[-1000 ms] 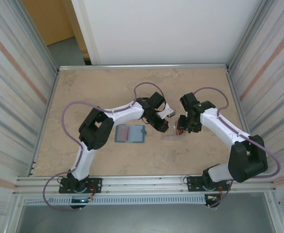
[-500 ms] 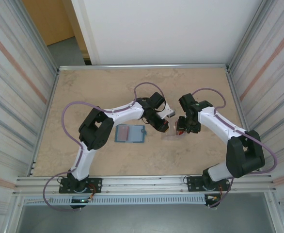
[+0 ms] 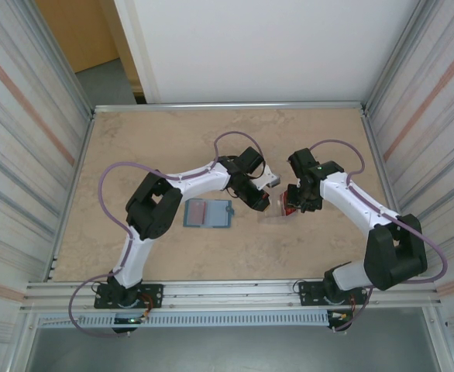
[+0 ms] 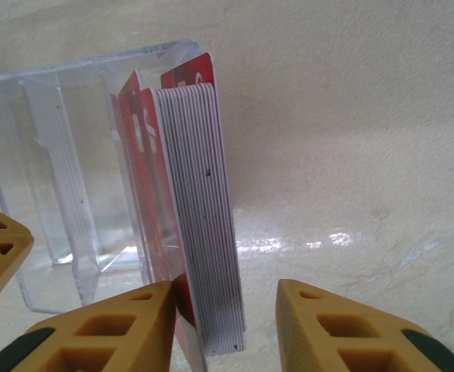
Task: Put the credit cards into the card holder
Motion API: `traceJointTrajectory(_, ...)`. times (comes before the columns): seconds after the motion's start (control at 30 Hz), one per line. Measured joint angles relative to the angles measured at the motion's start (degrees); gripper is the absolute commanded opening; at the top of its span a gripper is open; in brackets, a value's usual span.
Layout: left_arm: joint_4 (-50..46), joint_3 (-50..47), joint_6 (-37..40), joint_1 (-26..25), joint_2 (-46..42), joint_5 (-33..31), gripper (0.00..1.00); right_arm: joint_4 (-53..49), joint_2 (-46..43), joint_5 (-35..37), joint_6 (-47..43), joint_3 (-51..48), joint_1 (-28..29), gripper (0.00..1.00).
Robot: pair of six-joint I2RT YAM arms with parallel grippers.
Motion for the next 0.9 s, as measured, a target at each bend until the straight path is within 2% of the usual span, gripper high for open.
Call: traceJointTrajectory(0.9,0.8,-0.2,0.0,0.0,0.0,0.4,0.0,-0.5,-0.7,-1.1,0.0,0.5,0.4,0.13)
